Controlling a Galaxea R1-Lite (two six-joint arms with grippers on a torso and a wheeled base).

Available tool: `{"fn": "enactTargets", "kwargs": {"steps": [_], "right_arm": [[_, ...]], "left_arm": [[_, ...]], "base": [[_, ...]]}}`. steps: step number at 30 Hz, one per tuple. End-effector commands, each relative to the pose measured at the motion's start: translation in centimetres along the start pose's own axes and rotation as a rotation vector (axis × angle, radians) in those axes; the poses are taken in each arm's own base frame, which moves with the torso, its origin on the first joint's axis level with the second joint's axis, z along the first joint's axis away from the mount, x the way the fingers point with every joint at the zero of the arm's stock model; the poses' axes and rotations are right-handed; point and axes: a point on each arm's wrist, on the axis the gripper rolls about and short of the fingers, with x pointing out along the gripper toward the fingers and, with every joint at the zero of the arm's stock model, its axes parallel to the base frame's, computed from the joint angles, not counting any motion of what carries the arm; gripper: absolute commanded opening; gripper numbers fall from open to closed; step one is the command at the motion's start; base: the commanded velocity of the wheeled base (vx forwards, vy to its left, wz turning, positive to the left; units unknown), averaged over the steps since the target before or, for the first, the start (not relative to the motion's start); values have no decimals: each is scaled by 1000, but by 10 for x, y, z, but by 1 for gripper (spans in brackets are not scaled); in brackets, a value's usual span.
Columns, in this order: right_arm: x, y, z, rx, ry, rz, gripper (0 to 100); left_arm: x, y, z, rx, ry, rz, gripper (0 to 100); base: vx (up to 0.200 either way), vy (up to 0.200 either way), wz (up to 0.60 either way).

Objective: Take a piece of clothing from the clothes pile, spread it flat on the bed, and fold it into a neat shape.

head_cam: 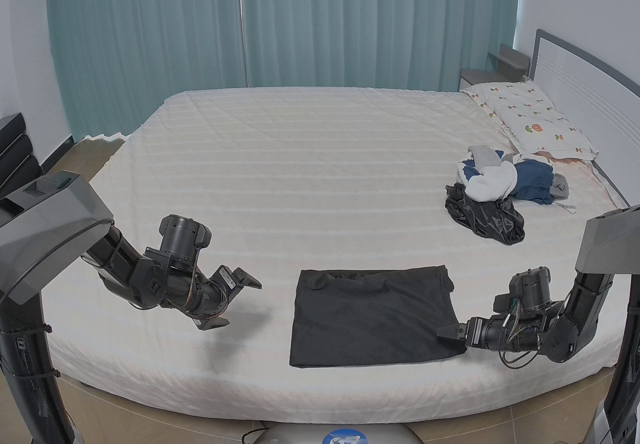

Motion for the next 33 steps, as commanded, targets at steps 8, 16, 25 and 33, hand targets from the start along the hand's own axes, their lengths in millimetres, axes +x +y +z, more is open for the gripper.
{"fn": "enactTargets", "kwargs": {"steps": [8,16,25,33], "right_arm": [[22,5,58,92,-185,61,100],[76,0,82,117,-180,58,100],[98,1,93,111,-209,39,0],[100,-1,100,118,-241,5,0]], "left_arm": [[0,0,0,0,0,1,100],[0,0,0,0,0,1,100],[0,0,0,0,0,1,100],[0,0,0,0,0,1,100]], "base": [[0,0,0],[0,0,0],[0,0,0],[0,0,0]]}}
